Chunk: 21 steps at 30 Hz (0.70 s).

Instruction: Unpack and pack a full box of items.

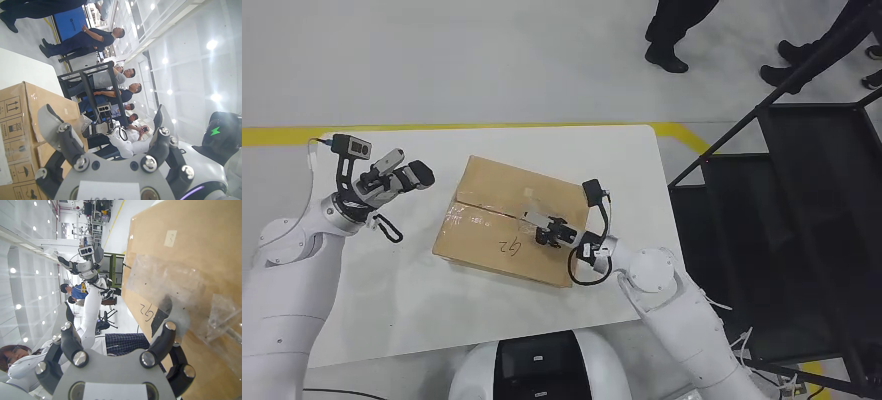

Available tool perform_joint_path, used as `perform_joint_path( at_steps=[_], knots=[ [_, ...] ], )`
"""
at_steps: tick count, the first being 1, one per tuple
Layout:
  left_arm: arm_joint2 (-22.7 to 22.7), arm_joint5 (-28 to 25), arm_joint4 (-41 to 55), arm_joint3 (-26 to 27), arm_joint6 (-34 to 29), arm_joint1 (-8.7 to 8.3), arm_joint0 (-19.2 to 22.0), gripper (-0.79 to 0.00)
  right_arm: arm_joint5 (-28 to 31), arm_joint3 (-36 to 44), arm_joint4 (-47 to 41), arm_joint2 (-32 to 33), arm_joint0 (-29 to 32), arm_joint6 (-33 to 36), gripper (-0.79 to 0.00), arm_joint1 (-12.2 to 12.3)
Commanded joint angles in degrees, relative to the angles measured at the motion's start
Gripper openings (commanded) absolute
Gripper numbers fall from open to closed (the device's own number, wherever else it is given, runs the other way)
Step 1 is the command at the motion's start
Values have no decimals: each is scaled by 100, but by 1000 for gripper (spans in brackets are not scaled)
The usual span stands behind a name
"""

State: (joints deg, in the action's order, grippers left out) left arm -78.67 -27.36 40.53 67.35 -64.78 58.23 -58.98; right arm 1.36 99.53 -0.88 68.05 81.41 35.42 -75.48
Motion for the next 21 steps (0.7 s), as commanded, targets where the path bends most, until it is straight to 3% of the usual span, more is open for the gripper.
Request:
perform_joint_path(
  at_steps=[1,7,18,21],
  knots=[
    [-18,-31,12,7,28,3,-27,0,14,-4,-140,15,8,41,0,5],
    [-63,-73,-15,104,98,5,-127,0,439,193,-387,146,41,533,0,64],
    [-71,-71,-37,122,120,6,-144,0,439,193,-387,146,41,533,0,64],
    [24,170,-287,86,373,16,-184,0,439,193,-387,146,41,533,0,64]
  ],
)
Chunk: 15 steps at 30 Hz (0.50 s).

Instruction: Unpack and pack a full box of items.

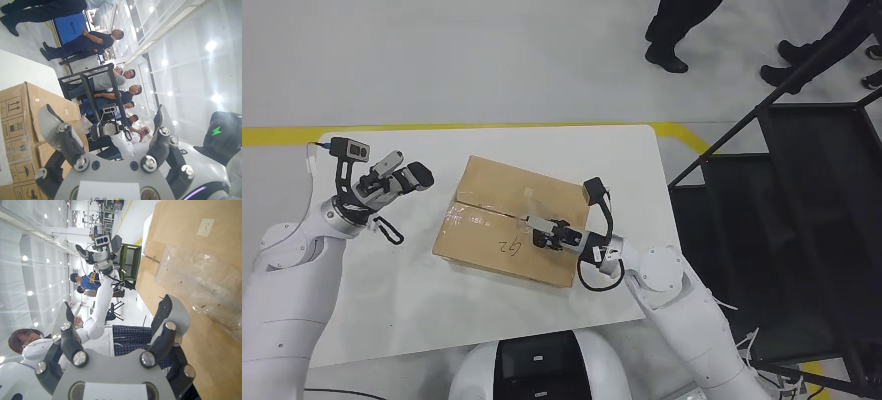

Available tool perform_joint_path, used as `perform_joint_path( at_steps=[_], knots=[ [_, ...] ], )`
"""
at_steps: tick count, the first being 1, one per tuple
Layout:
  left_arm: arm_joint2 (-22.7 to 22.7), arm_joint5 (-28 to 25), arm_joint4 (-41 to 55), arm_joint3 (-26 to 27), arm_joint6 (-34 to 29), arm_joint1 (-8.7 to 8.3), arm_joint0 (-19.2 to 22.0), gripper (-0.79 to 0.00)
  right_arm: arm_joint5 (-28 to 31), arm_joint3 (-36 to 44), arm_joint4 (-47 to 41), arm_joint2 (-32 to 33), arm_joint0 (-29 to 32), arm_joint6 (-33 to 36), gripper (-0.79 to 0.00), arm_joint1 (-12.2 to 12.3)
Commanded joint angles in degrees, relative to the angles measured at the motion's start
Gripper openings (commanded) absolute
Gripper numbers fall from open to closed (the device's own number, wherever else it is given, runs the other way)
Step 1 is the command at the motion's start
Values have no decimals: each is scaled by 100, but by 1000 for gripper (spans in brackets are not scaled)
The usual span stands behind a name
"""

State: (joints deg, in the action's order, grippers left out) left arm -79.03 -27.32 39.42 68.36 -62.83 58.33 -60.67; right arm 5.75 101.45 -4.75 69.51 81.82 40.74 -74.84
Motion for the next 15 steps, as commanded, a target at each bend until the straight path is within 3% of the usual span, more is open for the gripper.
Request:
perform_joint_path(
  at_steps=[1,9,15],
  knots=[
    [83,137,-522,-61,407,3,19,0,18,1,-64,20,44,-103,0,-1],
    [732,228,-1463,-717,1356,173,377,0,-98,-65,-219,52,199,-323,0,28],
    [1244,261,-1462,-988,980,327,680,0,-255,-164,-202,-169,7,-356,0,13]
  ],
)
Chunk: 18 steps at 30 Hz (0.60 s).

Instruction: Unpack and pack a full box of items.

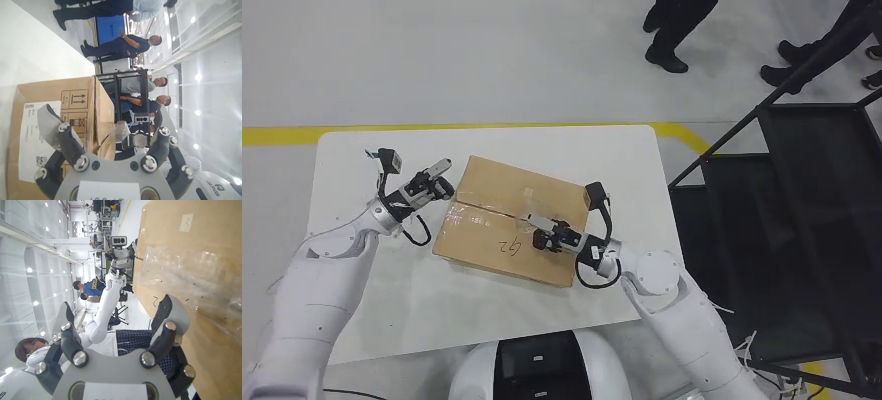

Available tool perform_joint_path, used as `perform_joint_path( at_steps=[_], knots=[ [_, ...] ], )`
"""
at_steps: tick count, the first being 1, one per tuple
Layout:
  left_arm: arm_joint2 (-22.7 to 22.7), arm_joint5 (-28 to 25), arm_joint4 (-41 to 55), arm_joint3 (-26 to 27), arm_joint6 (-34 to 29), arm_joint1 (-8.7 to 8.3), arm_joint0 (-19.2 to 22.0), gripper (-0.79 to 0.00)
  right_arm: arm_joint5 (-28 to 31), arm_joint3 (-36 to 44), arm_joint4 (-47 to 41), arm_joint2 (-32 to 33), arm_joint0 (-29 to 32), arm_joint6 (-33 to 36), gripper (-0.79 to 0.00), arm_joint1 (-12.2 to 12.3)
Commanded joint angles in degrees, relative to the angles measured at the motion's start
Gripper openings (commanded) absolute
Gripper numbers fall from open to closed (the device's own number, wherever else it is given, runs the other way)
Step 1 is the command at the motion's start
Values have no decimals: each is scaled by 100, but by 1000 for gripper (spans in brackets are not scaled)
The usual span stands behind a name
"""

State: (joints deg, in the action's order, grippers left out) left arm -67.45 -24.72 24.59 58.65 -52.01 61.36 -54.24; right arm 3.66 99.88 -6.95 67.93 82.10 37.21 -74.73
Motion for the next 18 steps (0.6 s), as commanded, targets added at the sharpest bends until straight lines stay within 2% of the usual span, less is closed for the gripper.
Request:
perform_joint_path(
  at_steps=[1,6,9,13,18],
  knots=[
    [156,23,91,-28,-210,48,73,0,-93,-6,30,-19,-32,-11,0,5],
    [464,115,421,-110,-646,174,273,0,-284,28,98,24,-8,-10,0,37],
    [516,3,427,-285,-611,218,408,0,-384,110,144,105,63,-38,0,65],
    [328,-173,663,-530,-527,213,469,0,-496,281,247,223,186,-73,0,106],
    [-88,-411,896,-605,-521,123,375,0,-596,303,320,187,122,-47,0,124]
  ],
)
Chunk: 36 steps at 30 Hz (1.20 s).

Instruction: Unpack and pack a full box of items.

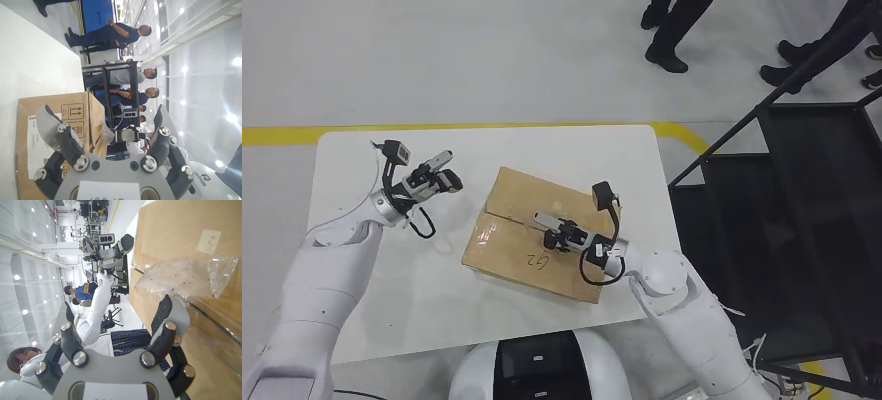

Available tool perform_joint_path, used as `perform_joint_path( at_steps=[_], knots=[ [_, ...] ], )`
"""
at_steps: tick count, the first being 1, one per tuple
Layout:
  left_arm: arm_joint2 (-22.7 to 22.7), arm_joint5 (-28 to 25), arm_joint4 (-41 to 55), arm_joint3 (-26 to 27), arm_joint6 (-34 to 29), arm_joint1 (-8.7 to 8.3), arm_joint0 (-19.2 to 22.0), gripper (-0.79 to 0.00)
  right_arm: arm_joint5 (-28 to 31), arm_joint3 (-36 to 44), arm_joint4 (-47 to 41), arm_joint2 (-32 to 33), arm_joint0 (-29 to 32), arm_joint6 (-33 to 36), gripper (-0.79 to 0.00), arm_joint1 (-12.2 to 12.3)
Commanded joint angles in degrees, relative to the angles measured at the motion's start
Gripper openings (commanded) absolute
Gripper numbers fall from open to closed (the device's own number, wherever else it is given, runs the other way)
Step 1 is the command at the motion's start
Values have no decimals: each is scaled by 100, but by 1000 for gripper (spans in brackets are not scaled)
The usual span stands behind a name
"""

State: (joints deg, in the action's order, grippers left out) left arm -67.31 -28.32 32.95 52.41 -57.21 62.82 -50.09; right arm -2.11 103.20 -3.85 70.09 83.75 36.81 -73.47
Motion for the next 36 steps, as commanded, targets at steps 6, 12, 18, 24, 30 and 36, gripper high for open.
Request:
perform_joint_path(
  at_steps=[6,12,18,24,30,36],
  knots=[
    [-656,-289,340,334,63,-150,-382,0,-187,-477,100,-371,-470,-135,0,-52],
    [-1142,-329,441,815,119,-266,-798,0,-77,-957,-166,-712,-865,-284,0,-142],
    [-1470,-235,458,1267,154,-340,-1142,0,50,-1353,-308,-1080,-1315,-388,0,-247],
    [-1631,-168,472,1557,192,-368,-1351,0,207,-1777,-480,-1456,-1790,-553,0,-385],
    [-1777,-162,481,1752,209,-389,-1500,0,320,-2235,-634,-1776,-2242,-675,0,-530],
    [-1882,-143,490,1863,241,-400,-1615,0,343,-2609,-689,-2041,-2600,-786,0,-665]
  ],
)
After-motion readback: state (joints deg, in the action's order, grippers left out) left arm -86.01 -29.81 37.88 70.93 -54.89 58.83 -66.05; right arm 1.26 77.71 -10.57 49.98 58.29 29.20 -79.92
